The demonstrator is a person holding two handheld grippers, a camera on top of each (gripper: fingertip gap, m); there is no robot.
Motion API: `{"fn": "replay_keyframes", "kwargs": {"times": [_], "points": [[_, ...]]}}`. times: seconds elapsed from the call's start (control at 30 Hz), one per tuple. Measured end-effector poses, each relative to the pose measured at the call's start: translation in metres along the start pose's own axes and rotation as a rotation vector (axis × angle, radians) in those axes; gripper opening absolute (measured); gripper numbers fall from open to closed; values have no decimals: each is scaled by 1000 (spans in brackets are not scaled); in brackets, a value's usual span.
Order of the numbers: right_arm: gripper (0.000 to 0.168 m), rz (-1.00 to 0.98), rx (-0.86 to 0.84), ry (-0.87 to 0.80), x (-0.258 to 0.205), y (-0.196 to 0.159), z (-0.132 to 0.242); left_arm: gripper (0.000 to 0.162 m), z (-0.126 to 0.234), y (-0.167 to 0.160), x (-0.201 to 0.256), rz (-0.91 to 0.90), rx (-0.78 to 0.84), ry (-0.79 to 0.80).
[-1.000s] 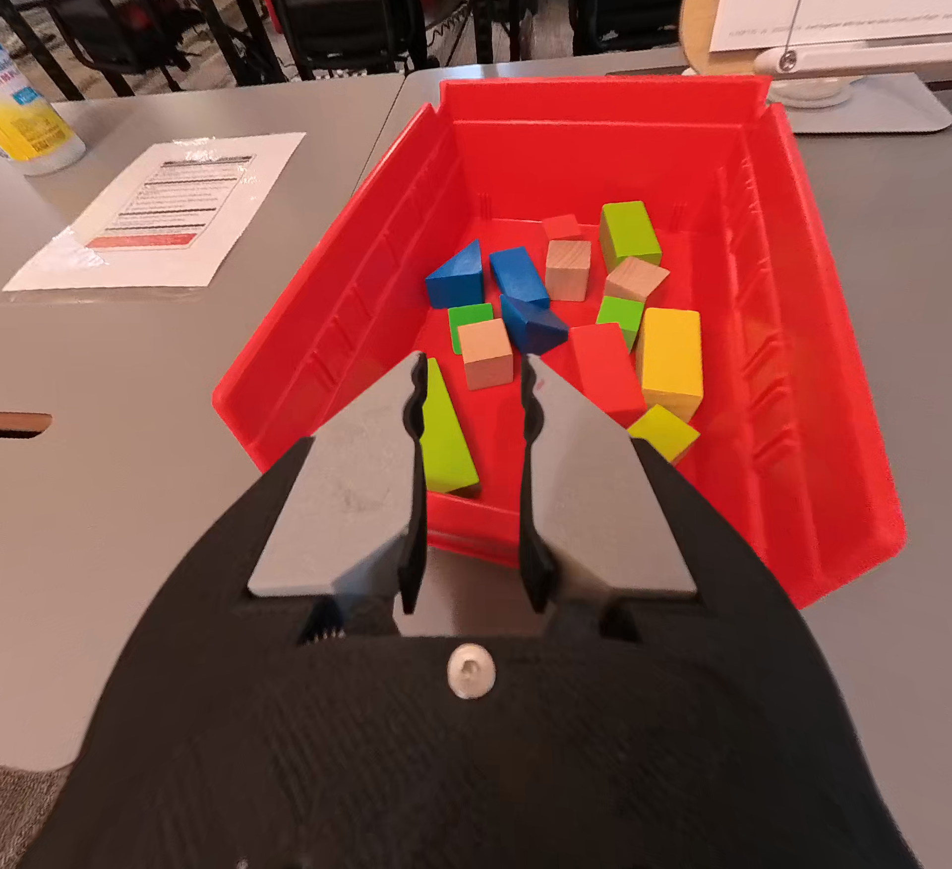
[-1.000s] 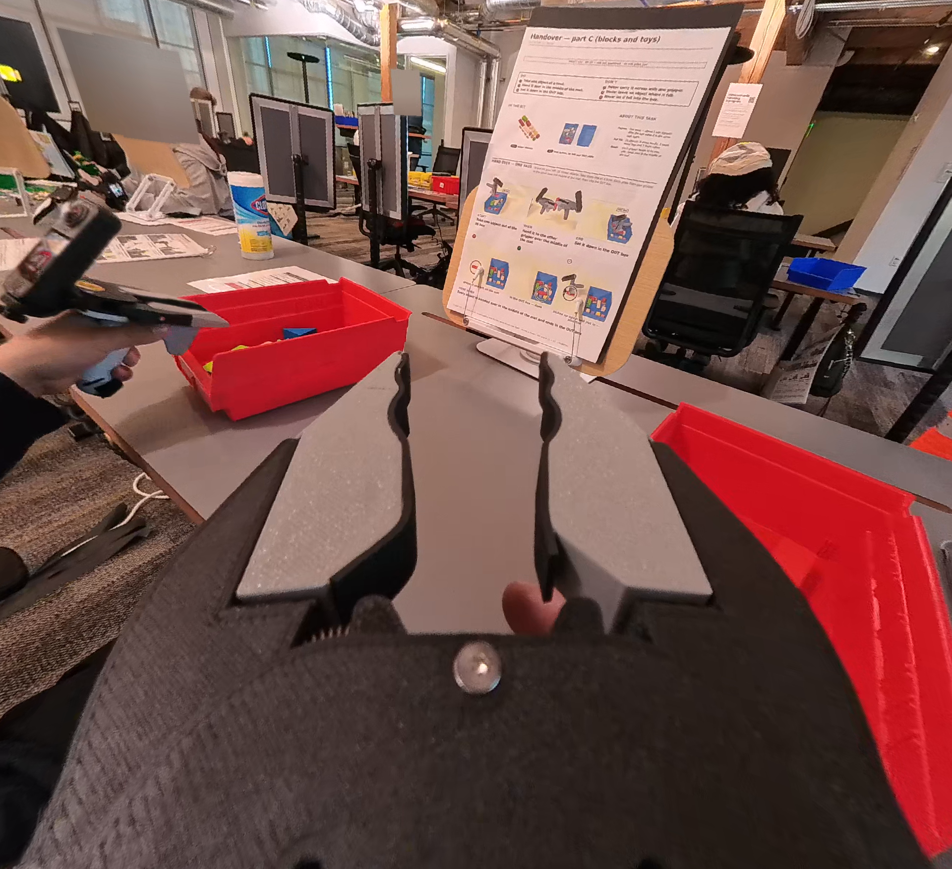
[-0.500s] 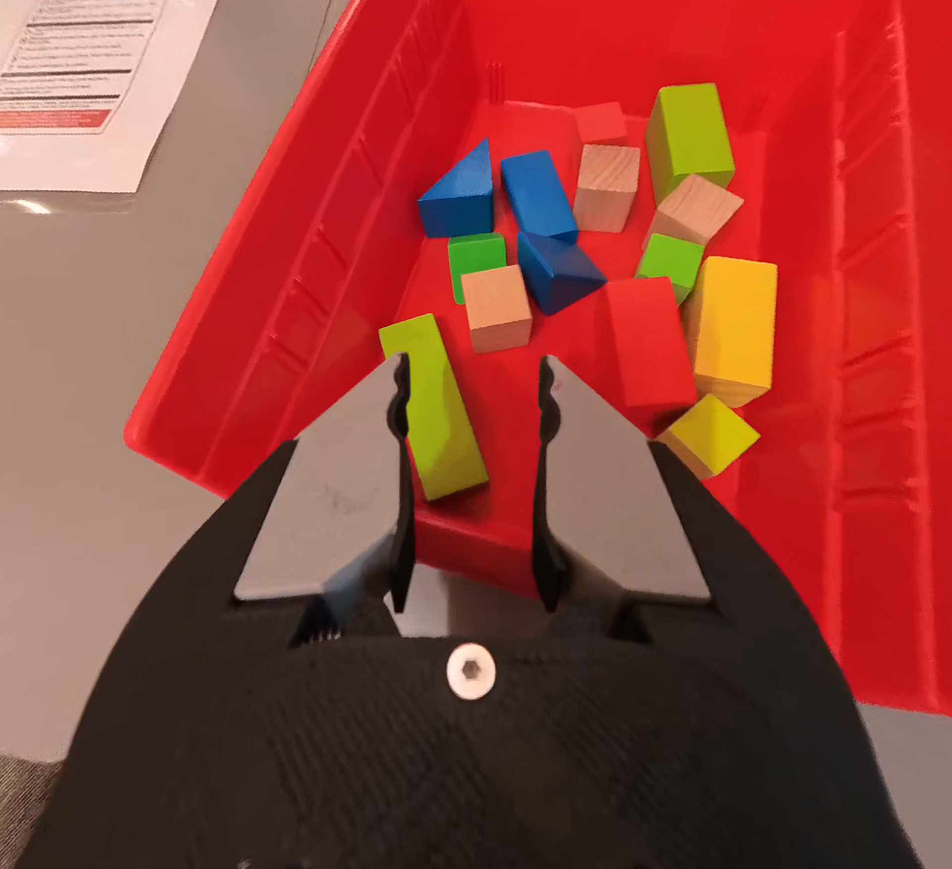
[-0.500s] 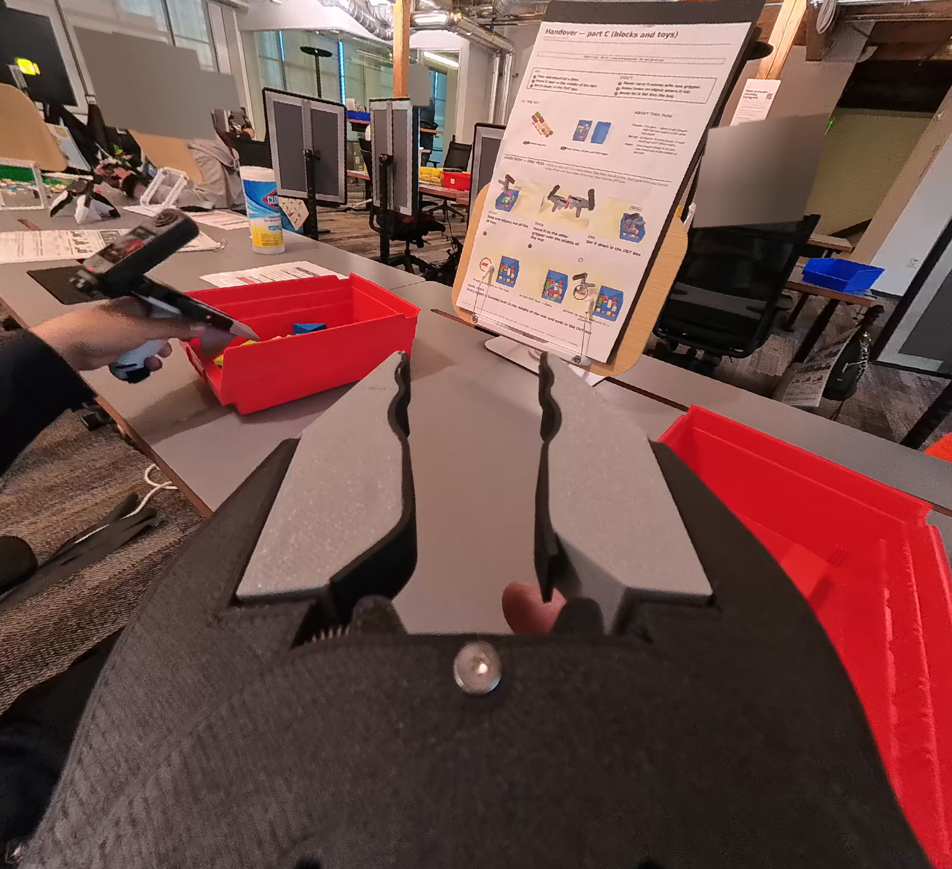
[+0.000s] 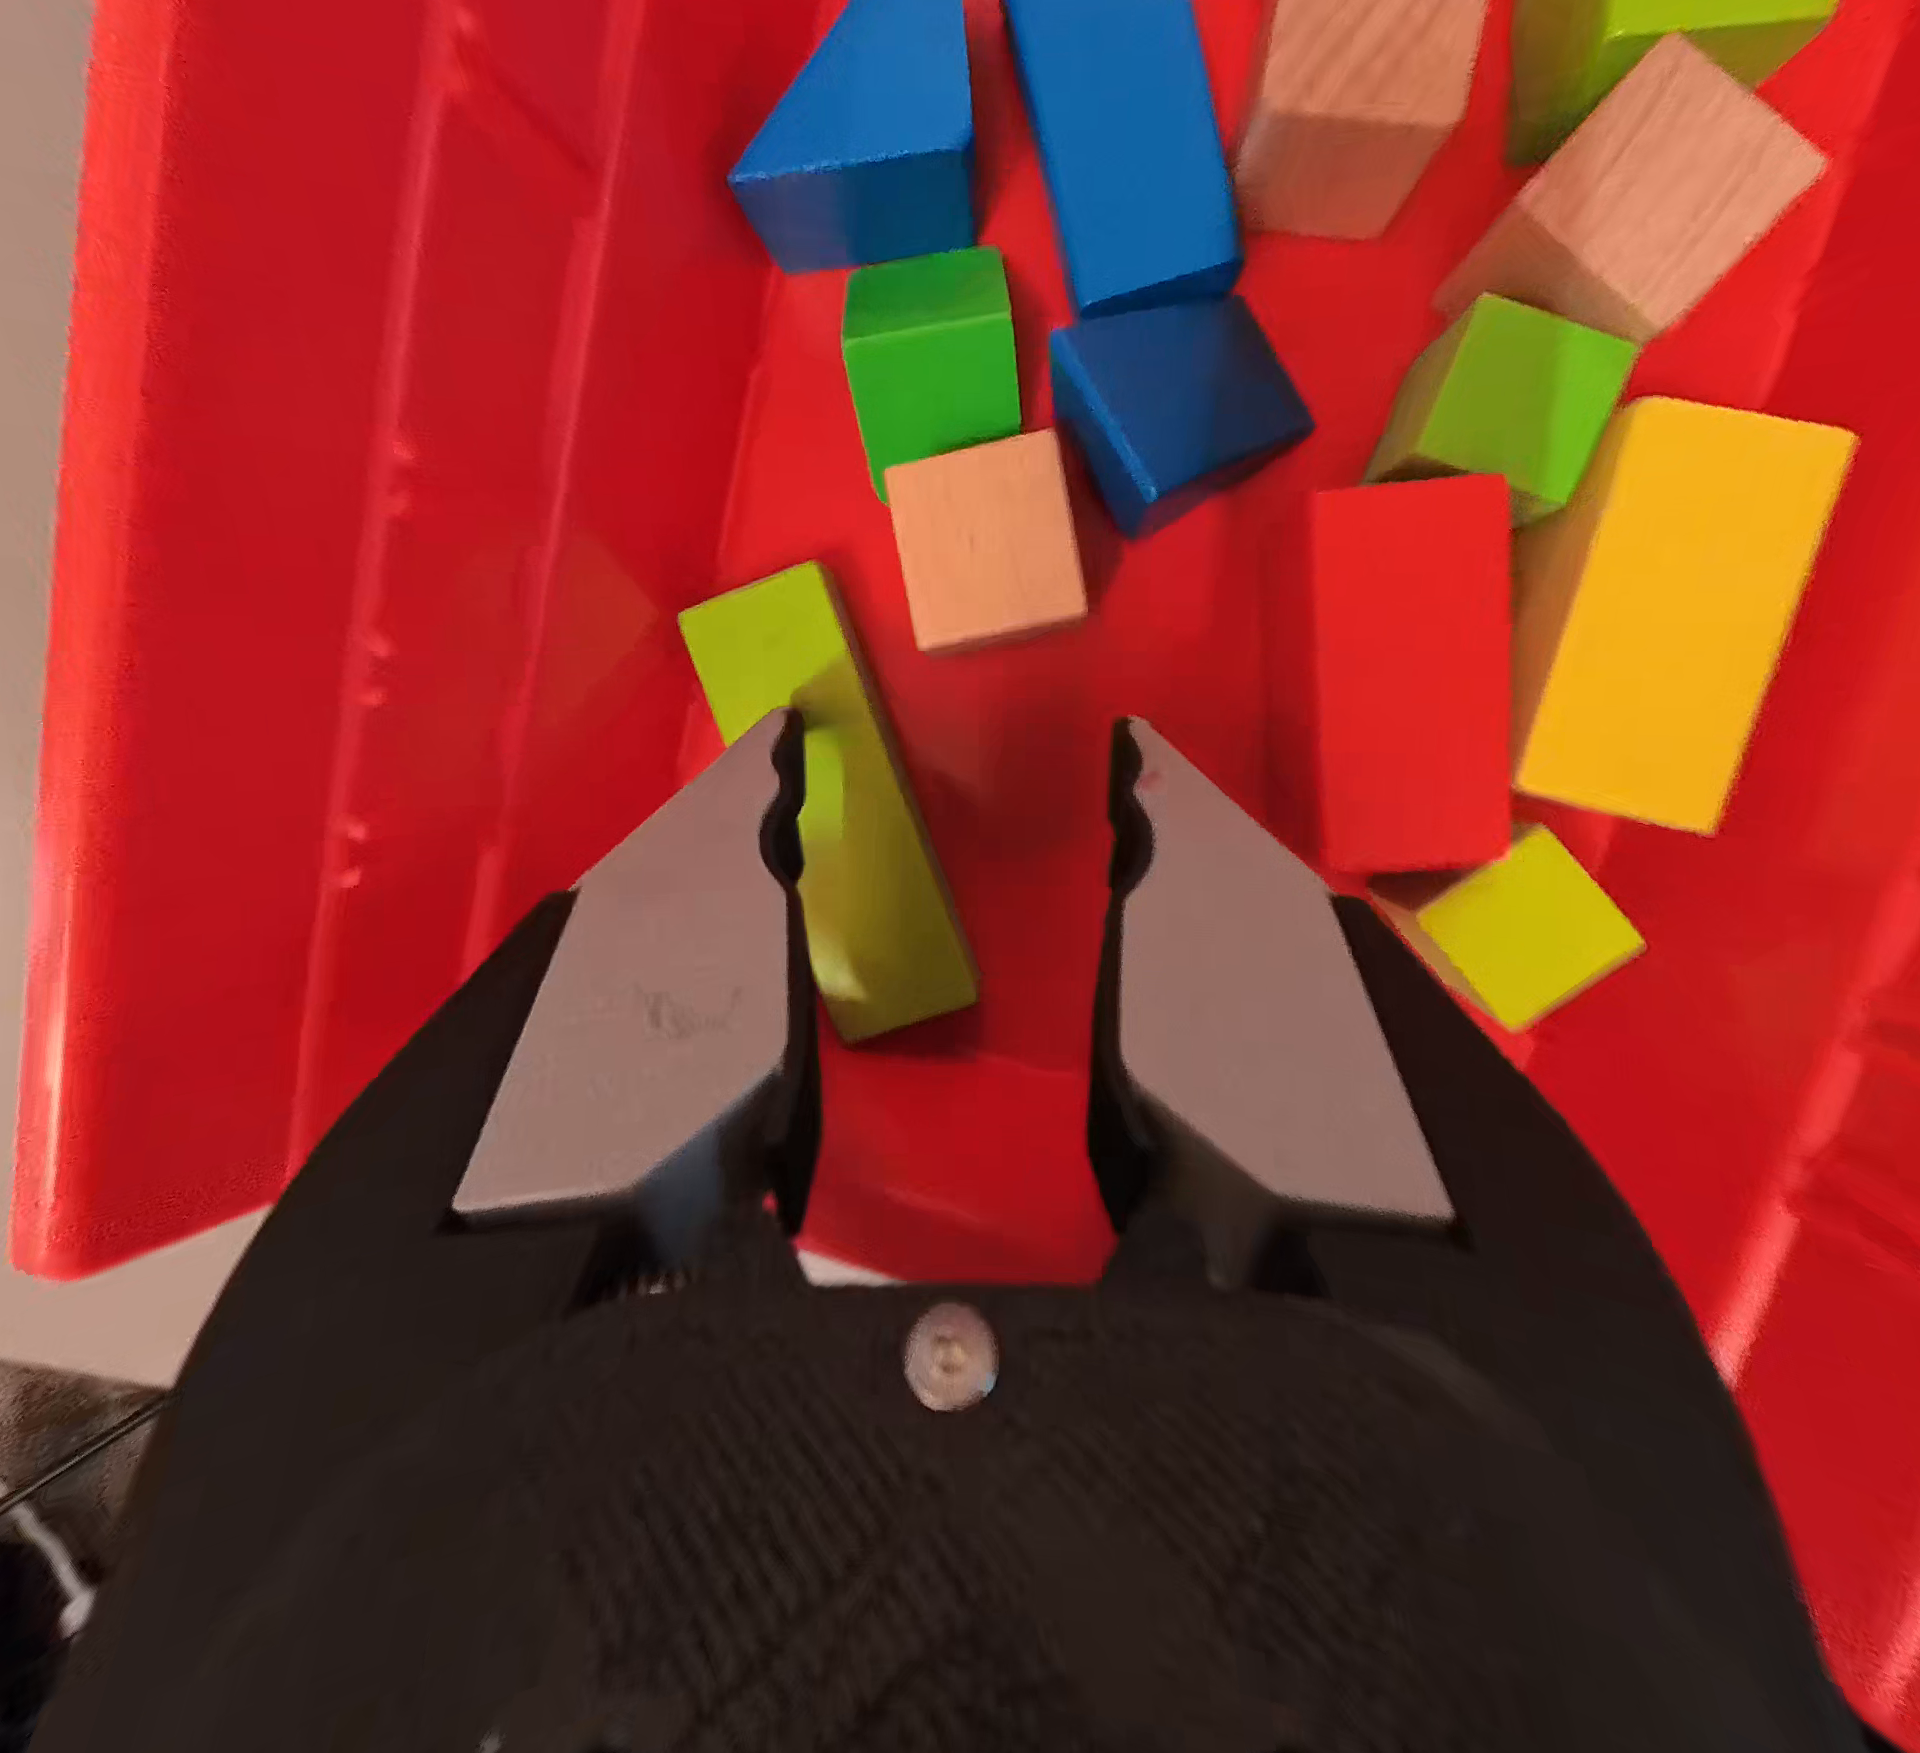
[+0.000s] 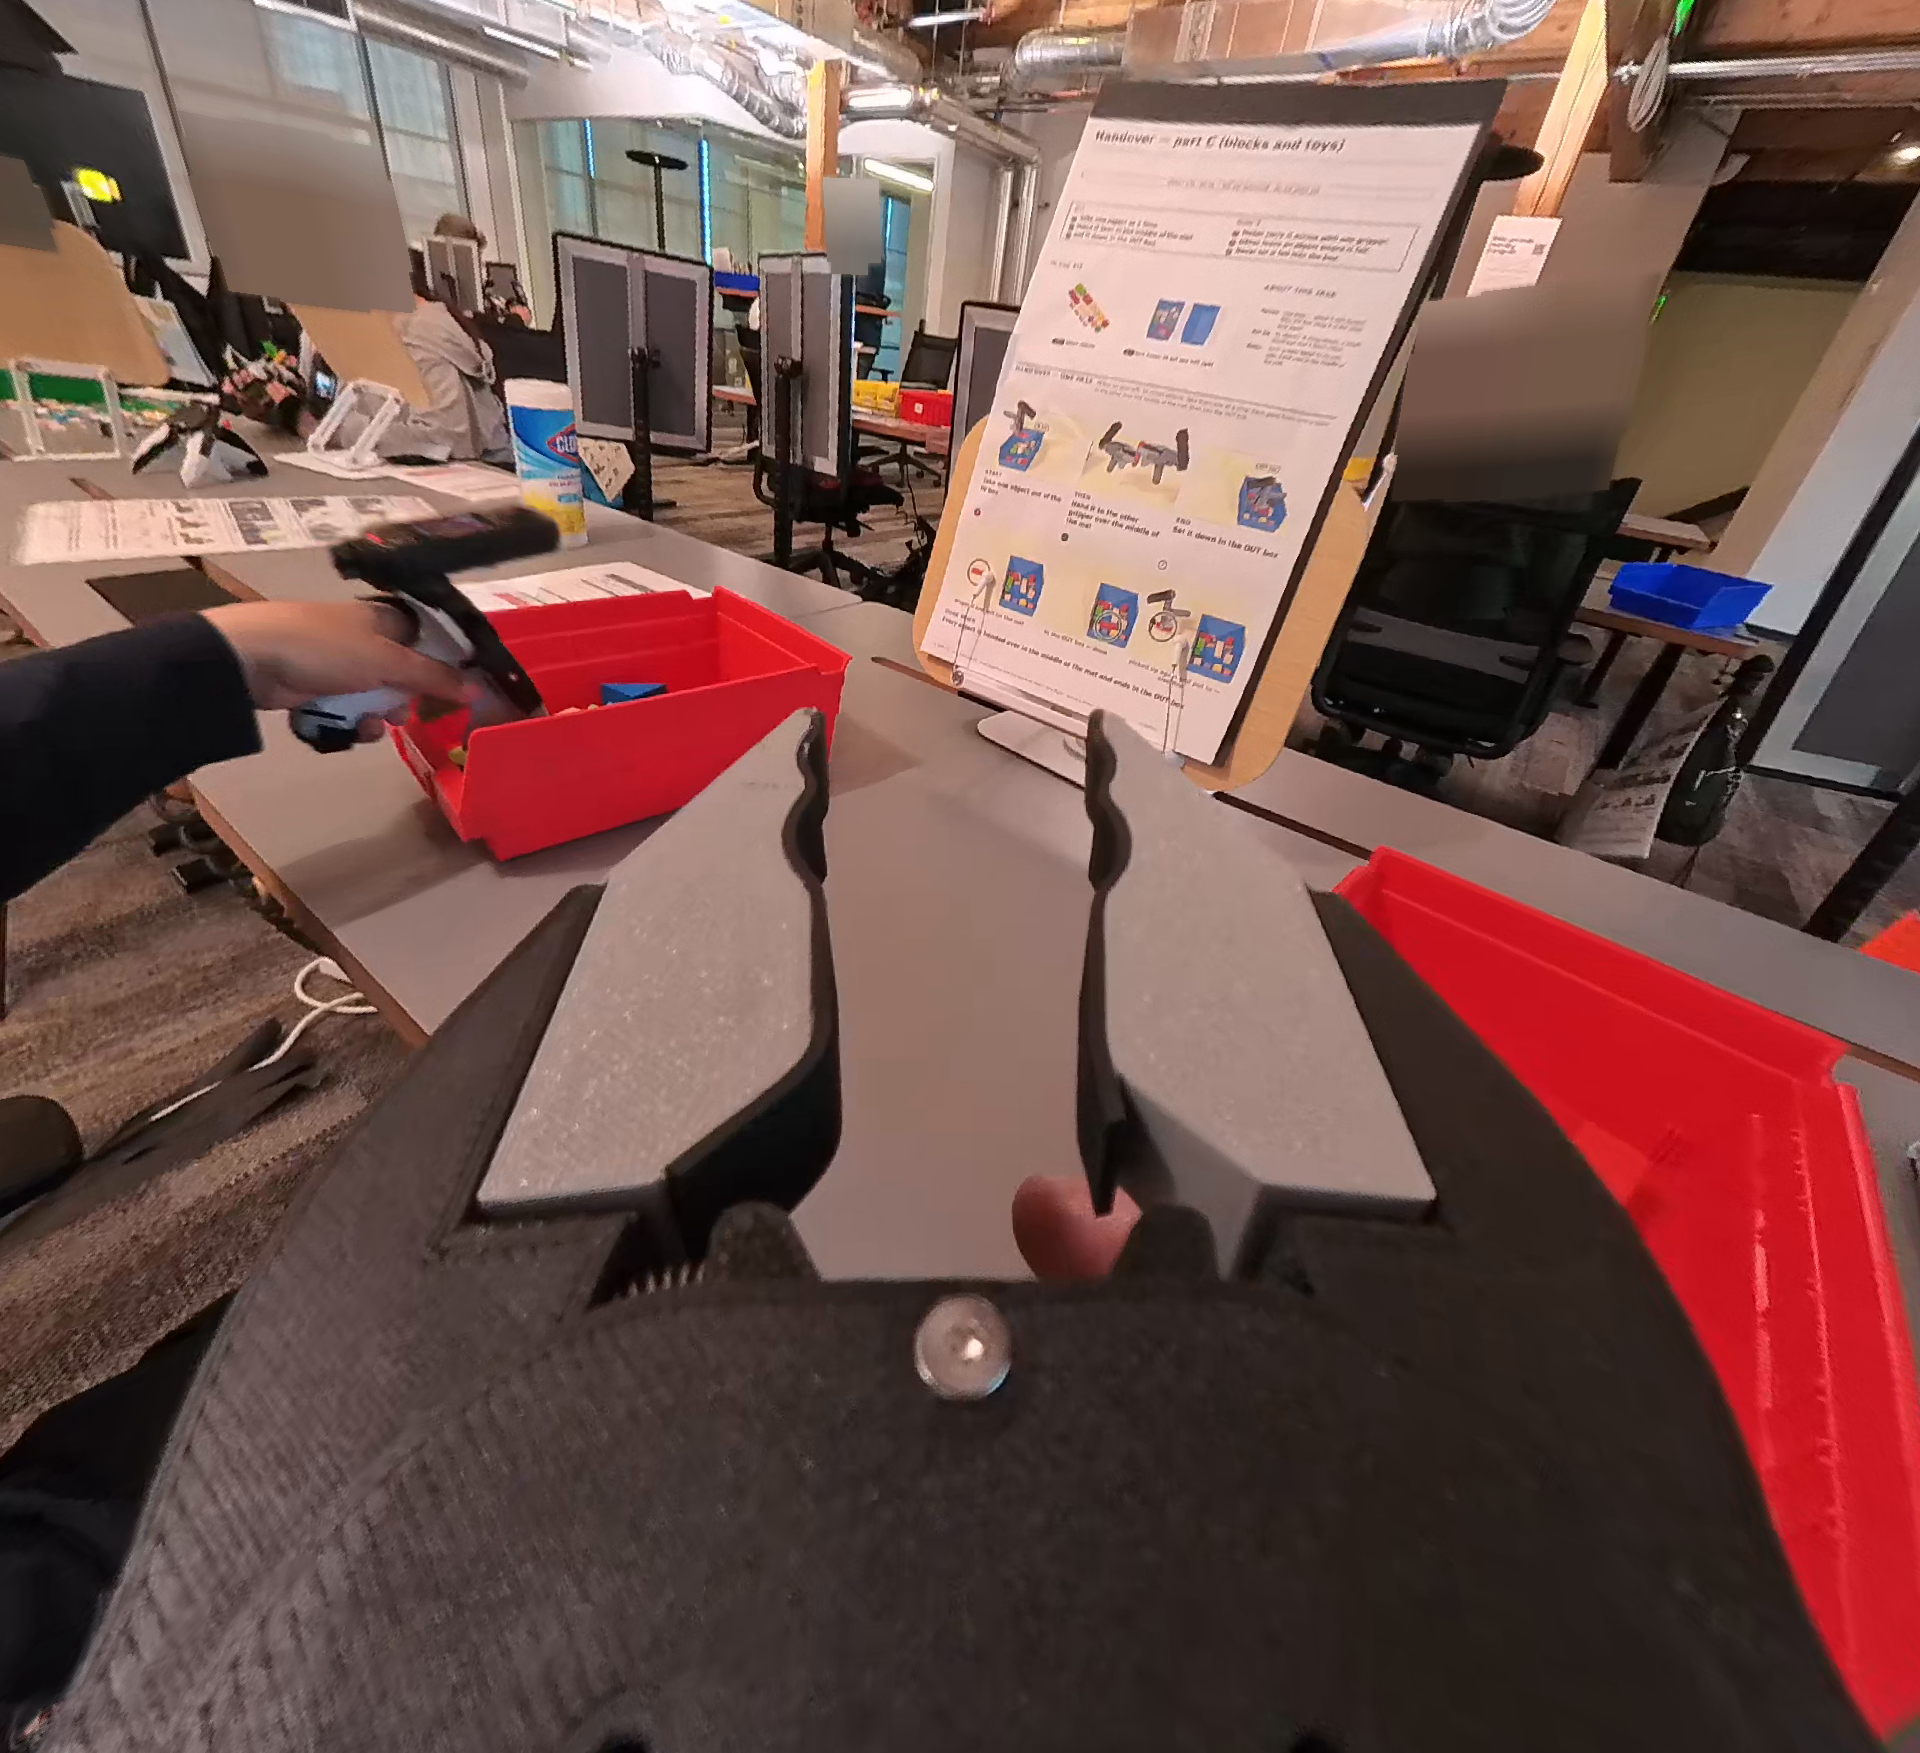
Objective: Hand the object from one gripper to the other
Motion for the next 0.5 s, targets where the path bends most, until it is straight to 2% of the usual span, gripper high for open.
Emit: {"fn": "replay_keyframes", "kwargs": {"times": [0.07,0.23,0.37,0.5], "points": [[48,0,6,-4,1,1,2,51,-4,6,-2,-12,-11,61],[47,-3,12,-12,4,2,5,52,-7,13,-1,-69,-108,84],[47,0,7,-13,4,1,4,50,-2,8,-2,-106,-200,49],[47,1,-1,-4,2,0,1,49,2,5,-6,-94,-219,1]]}}
Point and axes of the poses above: each gripper's, where its closed fingertips meet, z back along the fingers, y out of its top, x = y × z across the jaws, the point moved 7 cm from there along z, back along the fingers, and after that the axes turned 1 degree about -y, right-handed, at the moved point
